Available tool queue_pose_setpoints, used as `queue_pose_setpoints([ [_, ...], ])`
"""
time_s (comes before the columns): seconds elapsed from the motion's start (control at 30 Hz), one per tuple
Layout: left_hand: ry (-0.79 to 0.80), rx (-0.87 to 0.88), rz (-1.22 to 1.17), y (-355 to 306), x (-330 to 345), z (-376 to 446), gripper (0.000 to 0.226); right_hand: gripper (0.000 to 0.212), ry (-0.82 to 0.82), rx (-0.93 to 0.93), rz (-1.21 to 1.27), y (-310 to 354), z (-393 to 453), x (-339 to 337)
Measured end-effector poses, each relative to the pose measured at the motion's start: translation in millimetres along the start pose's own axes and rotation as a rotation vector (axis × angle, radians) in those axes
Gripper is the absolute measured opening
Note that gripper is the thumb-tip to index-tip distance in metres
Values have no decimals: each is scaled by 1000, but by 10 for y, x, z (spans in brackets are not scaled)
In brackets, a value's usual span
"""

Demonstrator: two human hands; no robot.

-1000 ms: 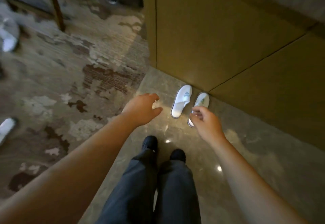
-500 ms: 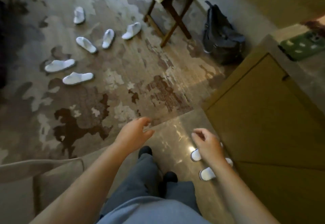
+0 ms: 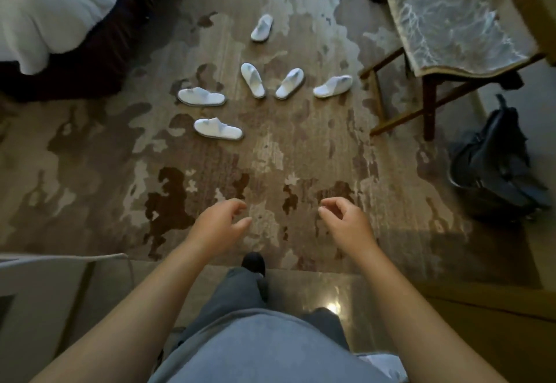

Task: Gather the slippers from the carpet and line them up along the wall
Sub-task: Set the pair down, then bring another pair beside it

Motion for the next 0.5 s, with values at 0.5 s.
queue_pose_setpoints([
  [0.5, -129, -78, -198, -727, -1204, 2910, 34, 27, 81, -22, -78, 901, 3095, -472],
])
Point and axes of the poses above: each hand's wrist, its own z-axis towards the middle knuckle, its own x-axis out of the palm, y = z × x, the point moved 6 cm from there along z, towards the middle knuckle, and after that the axes turned 7 degrees about z, right-handed, at the moved point
